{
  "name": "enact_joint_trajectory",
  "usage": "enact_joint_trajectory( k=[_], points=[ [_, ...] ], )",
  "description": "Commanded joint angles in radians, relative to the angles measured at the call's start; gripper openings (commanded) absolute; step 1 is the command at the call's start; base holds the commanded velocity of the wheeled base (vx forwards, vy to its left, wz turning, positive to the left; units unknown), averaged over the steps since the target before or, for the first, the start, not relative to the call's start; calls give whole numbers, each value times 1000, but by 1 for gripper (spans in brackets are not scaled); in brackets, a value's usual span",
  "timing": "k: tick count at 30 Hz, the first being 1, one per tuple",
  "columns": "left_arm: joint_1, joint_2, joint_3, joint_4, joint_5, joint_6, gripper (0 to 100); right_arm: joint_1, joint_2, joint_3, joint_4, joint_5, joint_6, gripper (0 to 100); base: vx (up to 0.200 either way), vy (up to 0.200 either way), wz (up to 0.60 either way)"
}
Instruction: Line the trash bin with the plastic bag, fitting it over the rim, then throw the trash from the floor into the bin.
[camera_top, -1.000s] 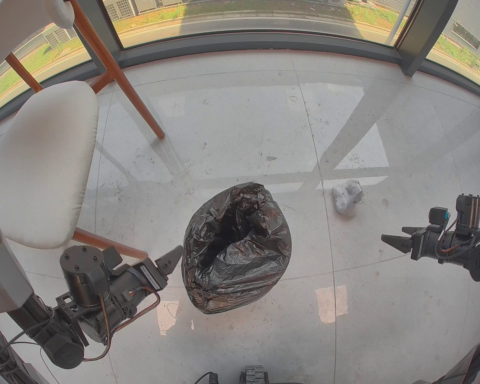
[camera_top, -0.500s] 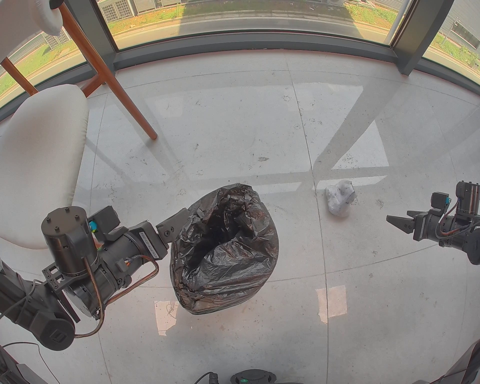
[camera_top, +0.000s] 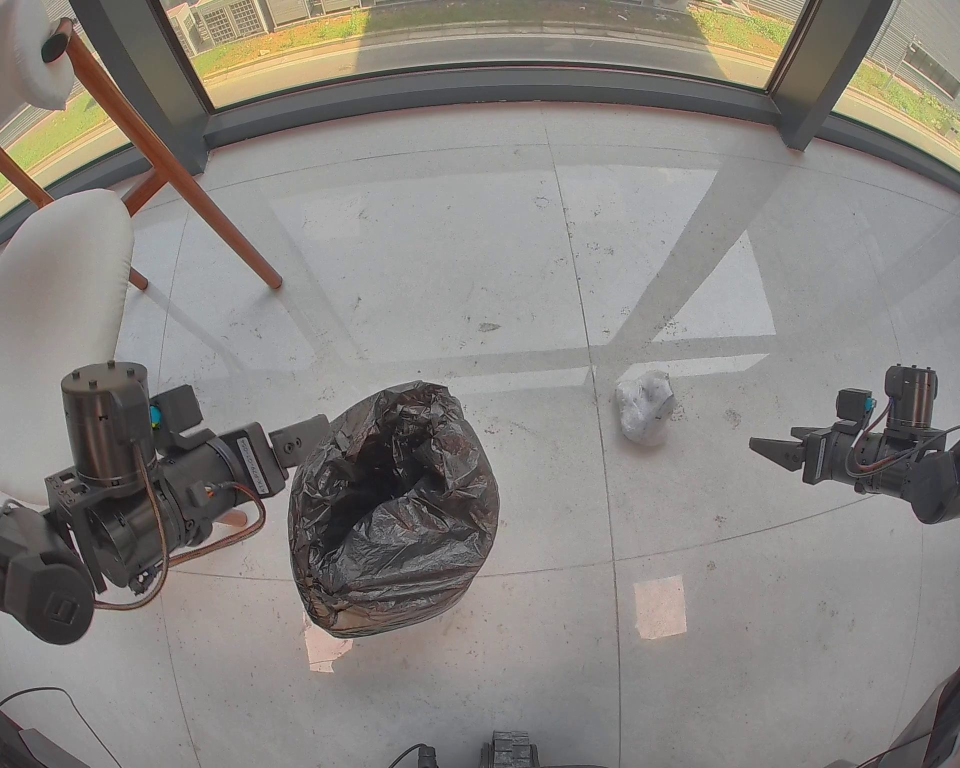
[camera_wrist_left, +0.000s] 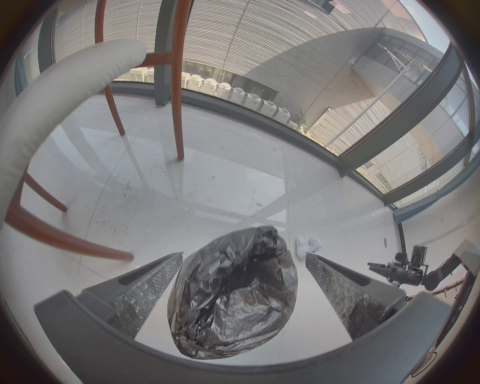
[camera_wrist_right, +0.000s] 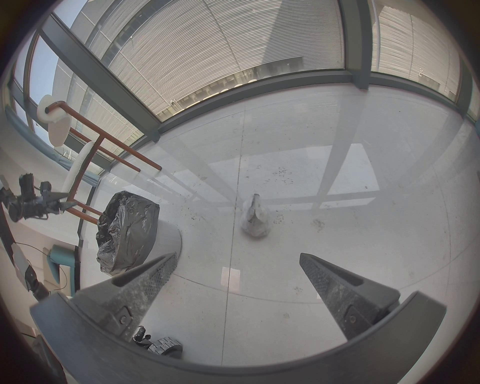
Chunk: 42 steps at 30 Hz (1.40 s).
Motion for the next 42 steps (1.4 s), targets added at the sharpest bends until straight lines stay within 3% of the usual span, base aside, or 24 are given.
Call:
enact_joint_trajectory(
  k=[1, 7, 13, 20, 27, 42],
  points=[
    [24, -83, -60, 44, -2, 1, 100, 47, 85, -9, -47, -30, 0, 100, 200, 0, 0],
    [23, -75, -65, 42, 9, -4, 100, 92, 152, 11, -122, -53, 0, 100, 133, 0, 0],
    [21, -86, -77, 44, 21, -42, 100, 151, 248, -37, -201, -167, 6, 100, 0, 0, 0],
    [18, -88, -91, 44, 67, -39, 100, 173, 363, -143, -201, -251, 6, 100, 0, 0, 0],
    [-63, -128, -51, 44, 87, -39, 100, 194, 441, -238, -196, -270, 6, 100, 0, 0, 0],
    [-62, -144, -21, 42, 93, -39, 100, 231, 656, -526, -190, -328, 39, 100, 0, 0, 0]
  ],
)
